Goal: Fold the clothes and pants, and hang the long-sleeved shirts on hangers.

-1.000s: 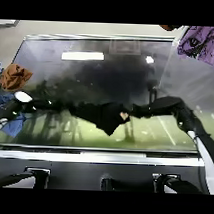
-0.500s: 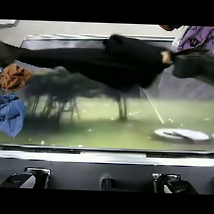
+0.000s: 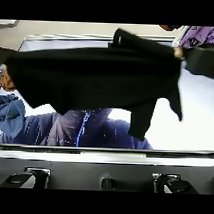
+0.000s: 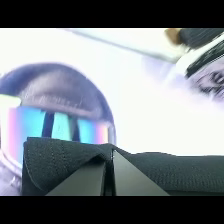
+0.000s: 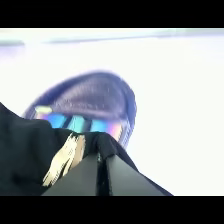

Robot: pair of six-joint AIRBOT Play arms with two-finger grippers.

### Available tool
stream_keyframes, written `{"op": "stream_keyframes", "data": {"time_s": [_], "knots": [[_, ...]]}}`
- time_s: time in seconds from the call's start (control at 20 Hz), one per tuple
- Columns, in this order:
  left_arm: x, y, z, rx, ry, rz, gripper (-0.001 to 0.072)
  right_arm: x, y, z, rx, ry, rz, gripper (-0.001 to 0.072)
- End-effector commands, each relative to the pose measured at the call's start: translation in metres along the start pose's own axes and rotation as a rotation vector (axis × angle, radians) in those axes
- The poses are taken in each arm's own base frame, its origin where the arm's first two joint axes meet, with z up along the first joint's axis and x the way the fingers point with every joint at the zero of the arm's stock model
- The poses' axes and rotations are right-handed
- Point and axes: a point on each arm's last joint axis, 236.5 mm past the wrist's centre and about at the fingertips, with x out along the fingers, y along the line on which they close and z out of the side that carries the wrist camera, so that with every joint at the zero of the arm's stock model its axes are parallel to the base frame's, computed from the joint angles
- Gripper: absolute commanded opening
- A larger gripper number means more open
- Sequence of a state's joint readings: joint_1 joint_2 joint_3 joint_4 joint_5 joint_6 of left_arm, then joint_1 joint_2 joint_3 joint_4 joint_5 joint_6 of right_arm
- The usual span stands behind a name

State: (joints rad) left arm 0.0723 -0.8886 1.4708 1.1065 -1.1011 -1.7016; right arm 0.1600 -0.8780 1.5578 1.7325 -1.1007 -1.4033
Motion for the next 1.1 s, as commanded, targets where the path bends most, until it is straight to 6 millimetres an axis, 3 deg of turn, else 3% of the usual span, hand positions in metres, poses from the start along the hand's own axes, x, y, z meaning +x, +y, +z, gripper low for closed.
{"op": "stream_keyframes", "data": {"time_s": [0.0, 0.25, 0.35, 0.45, 0.5, 0.6, 0.7, 0.75, 0.85, 0.9, 1.0, 1.05], "knots": [[0.066, 0.045, -0.037, -0.081, 0.174, 0.065, 0.0014, 0.093, -0.01, -0.049, 0.131, 0.223, 0.005, 0.0027], [0.192, 0.146, -0.155, -0.26, 0.541, 0.206, 0.0014, 0.261, -0.043, -0.173, 0.314, 0.517, -0.015, 0.0028], [0.227, 0.171, -0.198, -0.329, 0.63, 0.229, 0.0015, 0.313, -0.055, -0.21, 0.407, 0.524, -0.02, 0.0033], [0.252, 0.183, -0.228, -0.401, 0.675, 0.229, 0.0014, 0.342, -0.058, -0.239, 0.507, 0.54, -0.012, 0.0077], [0.259, 0.185, -0.235, -0.427, 0.684, 0.226, 0.0014, 0.347, -0.057, -0.247, 0.539, 0.555, -0.007, 0.0078], [0.265, 0.189, -0.24, -0.442, 0.684, 0.226, 0.0014, 0.343, -0.06, -0.247, 0.525, 0.57, -0.007, 0.0111], [0.264, 0.189, -0.237, -0.428, 0.677, 0.22, 0.0015, 0.323, -0.071, -0.228, 0.489, 0.596, 0.01, 0.0384], [0.263, 0.188, -0.235, -0.413, 0.677, 0.213, 0.0015, 0.312, -0.087, -0.214, 0.479, 0.59, 0.008, 0.0421], [0.26, 0.187, -0.232, -0.409, 0.678, 0.209, 0.0015, 0.287, -0.14, -0.184, 0.515, 0.538, -0.042, 0.0432], [0.258, 0.186, -0.231, -0.41, 0.683, 0.208, 0.0015, 0.275, -0.172, -0.178, 0.559, 0.527, -0.078, 0.0433], [0.256, 0.184, -0.233, -0.41, 0.697, 0.206, 0.0015, 0.257, -0.217, -0.191, 0.646, 0.569, -0.118, 0.0433], [0.255, 0.184, -0.234, -0.41, 0.703, 0.205, 0.0015, 0.252, -0.228, -0.203, 0.674, 0.608, -0.112, 0.0433]]}}
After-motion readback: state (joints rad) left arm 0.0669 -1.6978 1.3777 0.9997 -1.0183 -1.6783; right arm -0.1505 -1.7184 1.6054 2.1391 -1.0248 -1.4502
